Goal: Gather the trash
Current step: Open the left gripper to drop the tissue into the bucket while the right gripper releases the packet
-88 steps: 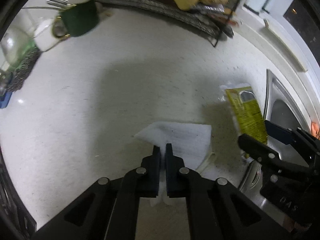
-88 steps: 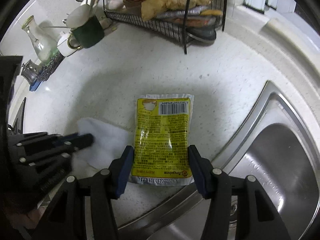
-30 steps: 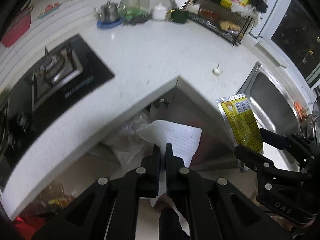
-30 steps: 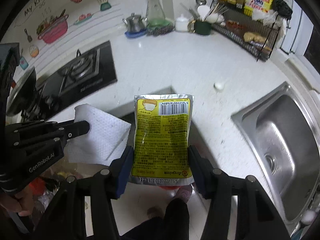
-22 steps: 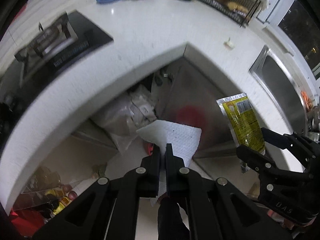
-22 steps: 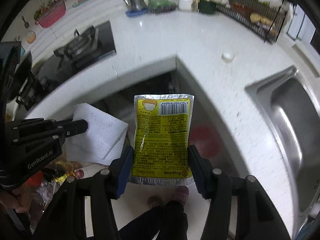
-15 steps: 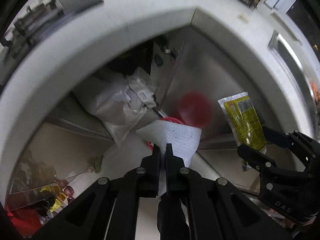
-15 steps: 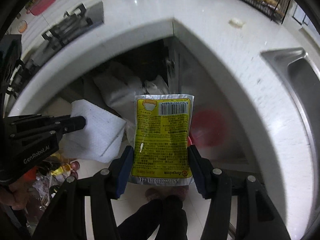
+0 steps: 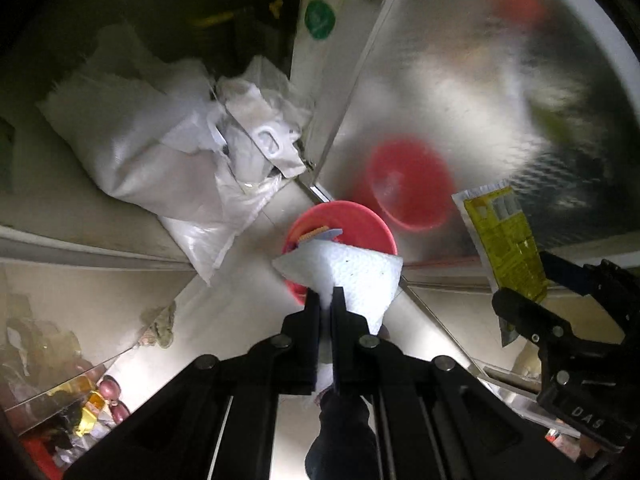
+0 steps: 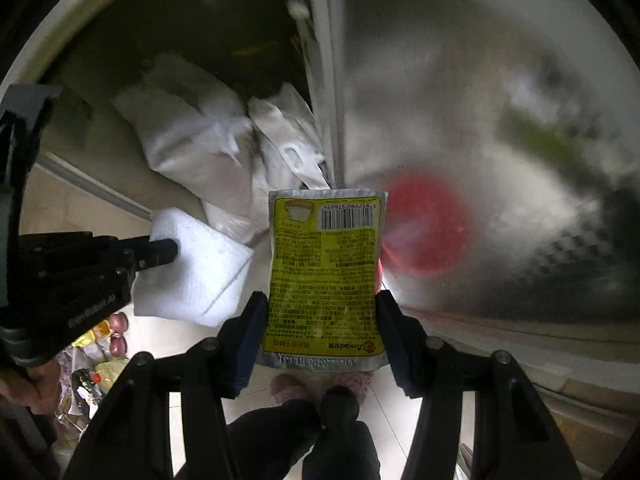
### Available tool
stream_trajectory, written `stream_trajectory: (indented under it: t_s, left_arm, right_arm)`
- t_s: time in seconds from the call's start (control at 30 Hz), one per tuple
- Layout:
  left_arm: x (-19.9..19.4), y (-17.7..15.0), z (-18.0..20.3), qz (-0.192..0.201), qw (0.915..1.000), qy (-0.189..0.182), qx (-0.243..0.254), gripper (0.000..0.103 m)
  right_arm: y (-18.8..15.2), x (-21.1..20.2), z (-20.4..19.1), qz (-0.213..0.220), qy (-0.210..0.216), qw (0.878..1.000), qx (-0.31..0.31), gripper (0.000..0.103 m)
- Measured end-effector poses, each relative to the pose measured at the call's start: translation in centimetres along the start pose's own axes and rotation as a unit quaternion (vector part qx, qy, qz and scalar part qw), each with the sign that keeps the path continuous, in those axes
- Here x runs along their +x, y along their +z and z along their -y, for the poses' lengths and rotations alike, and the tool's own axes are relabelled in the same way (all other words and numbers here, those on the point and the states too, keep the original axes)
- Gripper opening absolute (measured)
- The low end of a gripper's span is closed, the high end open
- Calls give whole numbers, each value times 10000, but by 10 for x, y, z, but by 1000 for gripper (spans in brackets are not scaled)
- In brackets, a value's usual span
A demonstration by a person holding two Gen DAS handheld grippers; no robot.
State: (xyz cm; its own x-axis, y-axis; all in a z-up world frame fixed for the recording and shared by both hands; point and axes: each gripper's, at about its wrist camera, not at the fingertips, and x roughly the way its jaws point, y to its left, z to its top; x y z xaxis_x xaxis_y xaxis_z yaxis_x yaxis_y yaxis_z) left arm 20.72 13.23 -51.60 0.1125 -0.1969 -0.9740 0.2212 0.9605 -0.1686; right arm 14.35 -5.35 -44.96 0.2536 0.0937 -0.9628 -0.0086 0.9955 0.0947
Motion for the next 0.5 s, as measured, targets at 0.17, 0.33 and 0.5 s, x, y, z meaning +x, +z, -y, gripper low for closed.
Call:
stream_trajectory:
  t_s: [0.17,0.33,0.5]
  left_arm:
    - [44,6,3,-109,9999,-70,105,4]
    - [71,12,2,-166,9997,-153,117,4]
    - [88,14,3,-230,9996,-55,151,10]
  right_arm:
    - [2,42,9,-92,3,9999,79,52]
    - [7,72,16,-167,5,9997,155,52]
    - [1,82,24,-218,2,9996,152,52]
